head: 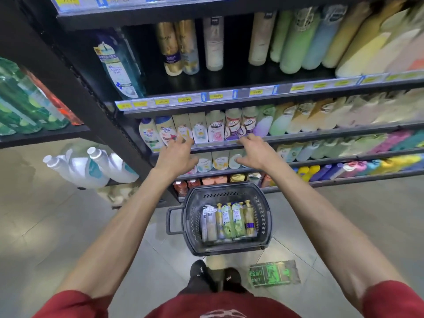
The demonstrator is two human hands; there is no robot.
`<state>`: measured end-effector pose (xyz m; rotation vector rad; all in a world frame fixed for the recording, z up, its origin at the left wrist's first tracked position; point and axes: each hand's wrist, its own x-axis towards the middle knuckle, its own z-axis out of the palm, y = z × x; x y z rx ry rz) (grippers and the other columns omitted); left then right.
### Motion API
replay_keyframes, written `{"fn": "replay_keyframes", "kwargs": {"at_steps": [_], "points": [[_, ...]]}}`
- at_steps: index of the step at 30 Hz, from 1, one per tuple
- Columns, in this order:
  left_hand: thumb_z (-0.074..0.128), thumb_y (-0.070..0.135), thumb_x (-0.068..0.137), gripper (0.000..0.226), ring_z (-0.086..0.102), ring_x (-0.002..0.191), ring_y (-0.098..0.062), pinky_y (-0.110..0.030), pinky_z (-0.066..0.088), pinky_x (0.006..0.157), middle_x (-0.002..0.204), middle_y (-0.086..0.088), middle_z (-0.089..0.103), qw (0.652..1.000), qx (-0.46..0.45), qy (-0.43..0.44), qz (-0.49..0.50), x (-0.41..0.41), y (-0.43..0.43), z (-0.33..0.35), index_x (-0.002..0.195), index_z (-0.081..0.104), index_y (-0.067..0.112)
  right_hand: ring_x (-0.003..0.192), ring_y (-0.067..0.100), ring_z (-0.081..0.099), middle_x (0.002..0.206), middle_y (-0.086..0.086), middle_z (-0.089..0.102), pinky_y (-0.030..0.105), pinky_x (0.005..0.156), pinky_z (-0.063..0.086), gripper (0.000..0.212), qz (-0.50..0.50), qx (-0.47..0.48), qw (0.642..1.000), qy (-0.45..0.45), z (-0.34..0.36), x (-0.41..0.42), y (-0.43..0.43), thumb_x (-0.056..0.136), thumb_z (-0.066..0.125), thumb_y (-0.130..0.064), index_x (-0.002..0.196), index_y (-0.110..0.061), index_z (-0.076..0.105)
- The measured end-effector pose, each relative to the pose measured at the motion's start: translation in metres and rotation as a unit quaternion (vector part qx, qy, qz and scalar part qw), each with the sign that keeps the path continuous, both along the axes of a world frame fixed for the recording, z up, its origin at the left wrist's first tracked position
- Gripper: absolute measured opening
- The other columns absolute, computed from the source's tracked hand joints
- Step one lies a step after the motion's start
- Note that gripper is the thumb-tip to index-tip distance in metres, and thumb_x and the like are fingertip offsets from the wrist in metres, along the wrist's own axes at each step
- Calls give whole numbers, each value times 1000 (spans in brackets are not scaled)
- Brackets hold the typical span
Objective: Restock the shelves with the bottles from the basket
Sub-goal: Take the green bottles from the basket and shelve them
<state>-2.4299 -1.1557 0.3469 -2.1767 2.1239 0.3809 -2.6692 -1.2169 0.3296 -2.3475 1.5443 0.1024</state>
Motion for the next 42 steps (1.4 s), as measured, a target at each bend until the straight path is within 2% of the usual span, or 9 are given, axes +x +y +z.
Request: {"fn": "replay_keyframes", "kwargs": {"at_steps": [6, 9, 15, 20, 24, 30, 36, 42], "points": [[57, 41, 98, 55, 47, 129, -38, -50, 45, 97, 139, -16, 51, 999, 31, 36, -20, 7, 7, -38, 144, 45, 13, 125, 37, 47, 135, 17, 51, 43, 100, 44, 63, -61, 41, 997, 0, -32, -6, 21, 89, 67, -42, 142, -13, 48], [56, 41, 98, 54, 49, 126, -37, -48, 47, 93, 135, -17, 54, 997, 59, 47, -25, 9, 11, -62, 143, 45, 13, 123, 36, 51, 134, 18, 54, 42, 100, 46, 59, -97, 77, 992, -22, -52, -2, 34, 89, 69, -37, 138, -11, 51], [56, 35, 98, 44, 55, 118, -38, -47, 49, 89, 128, -17, 57, 992, 88, 84, -40, 9, 29, -114, 134, 51, 10, 119, 35, 52, 127, 18, 57, 44, 97, 47, 50, -132, 90, 986, -50, -100, 7, 65, 90, 68, -36, 131, -10, 55], [53, 35, 99, 43, 55, 121, -36, -46, 50, 87, 132, -16, 56, 985, 124, 115, -32, 6, 32, -159, 134, 51, 10, 111, 39, 56, 119, 23, 59, 40, 87, 46, 30, -141, 139, 980, -28, -144, 5, 74, 92, 64, -21, 116, -4, 59], [55, 38, 101, 46, 57, 117, -37, -46, 53, 85, 126, -19, 60, 981, 142, 128, -39, 1, 32, -206, 134, 52, 6, 115, 38, 56, 126, 22, 58, 41, 94, 47, 38, -154, 148, 977, -21, -183, -3, 70, 92, 63, -27, 125, -7, 58], [54, 34, 100, 48, 53, 124, -40, -50, 49, 94, 134, -21, 55, 975, 157, 153, -32, -3, 21, -302, 139, 48, 6, 116, 40, 56, 126, 27, 58, 41, 93, 46, 47, -172, 162, 972, 8, -280, -7, 54, 94, 61, -33, 129, -4, 54], [56, 35, 100, 46, 53, 125, -37, -46, 48, 98, 137, -18, 53, 965, 185, 187, 12, -10, 21, -425, 140, 48, 12, 122, 40, 52, 132, 26, 53, 40, 100, 44, 50, -182, 191, 964, 12, -407, -3, 42, 92, 64, -32, 134, -6, 54], [57, 34, 99, 41, 58, 117, -39, -46, 49, 91, 128, -20, 60, 950, 201, 230, 58, -25, 26, -558, 129, 52, 7, 127, 40, 49, 139, 27, 47, 41, 103, 43, 51, -187, 218, 957, 28, -527, -5, 33, 94, 64, -32, 135, -5, 52]]}}
